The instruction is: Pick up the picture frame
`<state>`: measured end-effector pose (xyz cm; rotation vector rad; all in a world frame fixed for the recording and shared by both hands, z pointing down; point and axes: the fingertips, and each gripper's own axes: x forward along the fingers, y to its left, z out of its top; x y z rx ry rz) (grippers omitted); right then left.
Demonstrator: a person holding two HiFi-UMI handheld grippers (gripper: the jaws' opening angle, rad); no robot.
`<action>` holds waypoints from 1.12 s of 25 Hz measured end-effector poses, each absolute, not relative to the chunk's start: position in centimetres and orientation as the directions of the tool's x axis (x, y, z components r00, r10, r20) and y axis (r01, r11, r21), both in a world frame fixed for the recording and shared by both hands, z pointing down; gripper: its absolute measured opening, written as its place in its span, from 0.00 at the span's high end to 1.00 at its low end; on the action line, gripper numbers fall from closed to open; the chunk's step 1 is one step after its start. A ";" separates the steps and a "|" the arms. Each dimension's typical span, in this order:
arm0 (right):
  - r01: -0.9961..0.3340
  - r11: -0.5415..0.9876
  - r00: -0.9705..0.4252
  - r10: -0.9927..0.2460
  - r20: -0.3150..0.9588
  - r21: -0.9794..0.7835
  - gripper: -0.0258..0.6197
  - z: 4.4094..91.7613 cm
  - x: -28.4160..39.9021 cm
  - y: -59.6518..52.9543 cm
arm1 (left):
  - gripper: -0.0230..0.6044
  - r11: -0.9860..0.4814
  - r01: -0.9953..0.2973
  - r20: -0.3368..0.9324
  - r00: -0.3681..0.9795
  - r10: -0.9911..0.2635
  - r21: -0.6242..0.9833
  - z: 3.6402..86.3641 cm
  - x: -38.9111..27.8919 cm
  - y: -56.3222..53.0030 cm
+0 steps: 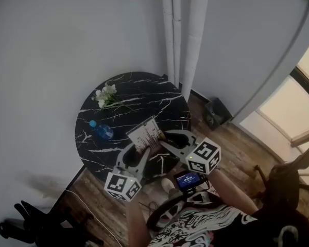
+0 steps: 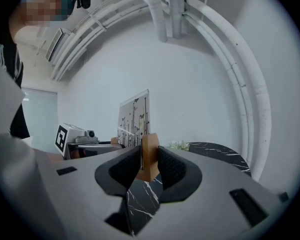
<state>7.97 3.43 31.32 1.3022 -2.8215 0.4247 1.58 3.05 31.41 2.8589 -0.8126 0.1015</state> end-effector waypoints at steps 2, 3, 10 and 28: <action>-0.744 0.624 -0.661 -0.741 0.120 -0.240 0.79 31.4 7.9 3.8 | 0.67 -0.835 -0.532 0.113 0.846 -0.521 0.142 31.5 1.5 3.4; -0.742 0.628 -0.664 -0.738 0.121 -0.236 0.79 31.4 7.8 3.9 | 0.67 -0.834 -0.533 0.112 0.846 -0.522 0.143 31.6 1.4 3.6; -0.735 0.638 -0.673 -0.728 0.129 -0.230 0.80 31.6 8.0 4.4 | 0.67 -0.830 -0.540 0.117 0.842 -0.527 0.139 31.7 1.6 4.0; -0.724 0.650 -0.684 -0.719 0.125 -0.230 0.80 31.8 7.9 5.0 | 0.67 -0.815 -0.563 0.120 0.826 -0.550 0.135 31.6 1.5 4.6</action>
